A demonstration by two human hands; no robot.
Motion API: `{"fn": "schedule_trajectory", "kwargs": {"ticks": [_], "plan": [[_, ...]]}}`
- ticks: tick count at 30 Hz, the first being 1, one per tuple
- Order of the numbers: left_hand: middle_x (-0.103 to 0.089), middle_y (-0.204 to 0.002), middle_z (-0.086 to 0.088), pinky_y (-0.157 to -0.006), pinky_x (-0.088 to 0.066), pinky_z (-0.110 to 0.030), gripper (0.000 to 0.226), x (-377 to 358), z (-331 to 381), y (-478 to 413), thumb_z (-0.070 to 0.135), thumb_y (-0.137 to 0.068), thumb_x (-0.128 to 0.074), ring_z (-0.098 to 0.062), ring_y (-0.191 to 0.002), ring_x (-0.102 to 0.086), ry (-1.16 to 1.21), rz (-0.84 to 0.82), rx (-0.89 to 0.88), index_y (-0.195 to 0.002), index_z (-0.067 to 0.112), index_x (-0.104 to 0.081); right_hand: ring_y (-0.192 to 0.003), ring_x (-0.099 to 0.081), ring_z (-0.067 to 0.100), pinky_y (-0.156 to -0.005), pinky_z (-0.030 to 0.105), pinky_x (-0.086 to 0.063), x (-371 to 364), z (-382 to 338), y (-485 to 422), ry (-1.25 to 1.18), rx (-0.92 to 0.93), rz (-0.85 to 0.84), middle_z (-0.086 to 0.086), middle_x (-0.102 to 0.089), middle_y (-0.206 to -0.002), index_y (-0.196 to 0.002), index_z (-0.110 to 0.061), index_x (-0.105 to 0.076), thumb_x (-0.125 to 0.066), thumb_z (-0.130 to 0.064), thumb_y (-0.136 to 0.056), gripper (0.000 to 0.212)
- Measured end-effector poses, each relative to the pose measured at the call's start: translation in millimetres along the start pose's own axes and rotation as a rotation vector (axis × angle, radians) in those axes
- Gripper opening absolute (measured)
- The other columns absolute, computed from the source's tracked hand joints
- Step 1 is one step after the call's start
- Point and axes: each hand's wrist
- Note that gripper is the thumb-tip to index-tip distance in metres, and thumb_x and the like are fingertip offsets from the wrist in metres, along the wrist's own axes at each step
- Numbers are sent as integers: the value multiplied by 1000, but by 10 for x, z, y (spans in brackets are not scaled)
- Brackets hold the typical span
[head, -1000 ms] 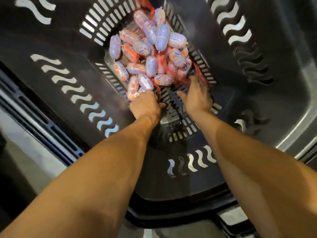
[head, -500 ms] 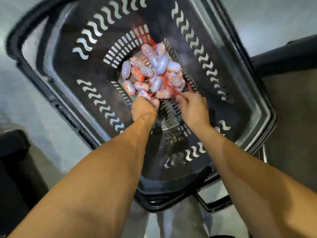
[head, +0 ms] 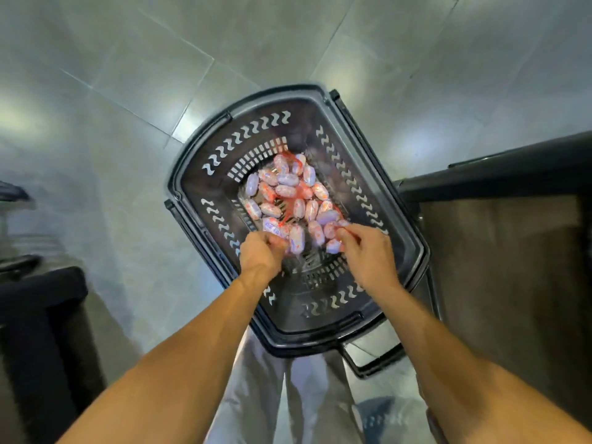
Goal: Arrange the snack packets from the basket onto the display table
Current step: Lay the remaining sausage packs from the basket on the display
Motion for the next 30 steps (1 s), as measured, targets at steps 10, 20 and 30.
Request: {"fn": "schedule_trajectory", "kwargs": {"ticks": [10, 20, 30], "plan": [[-67, -64, -7, -59, -46, -27, 18, 1172, 398, 1222, 12, -82, -71, -12, -55, -53, 25, 1, -210, -65, 13, -66, -58, -52, -2, -61, 23, -42, 1145, -936, 1018, -103, 62, 36, -9, -57, -58, -73, -20, -68, -61, -21, -95, 23], [-68, -73, -8, -67, -53, -28, 5, 2397, 1466, 3056, 7, -88, -67, -9, -65, -61, 167, -54, -560, -84, 7, -69, -66, -60, 2, -65, 18, -45, 2593, -2443, 2043, -239, 284, 207, -11, -68, -69, -74, -28, -71, -59, -24, -97, 26], [-64, -66, -7, -61, -46, -21, 15, 3066, 2450, 4207, -4, -89, -62, -10, -61, -56, 231, -235, -984, -77, 3, -66, -61, -60, 8, -64, 24, -50, 3626, -3385, 3078, -486, 450, 556, 7, -67, -67, -76, -4, -73, -60, -12, -97, 25]]}}
Point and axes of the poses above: each hand's wrist, its own y-axis away from the middle knuckle, its own x-axis out of the back of the hand, z = x × y
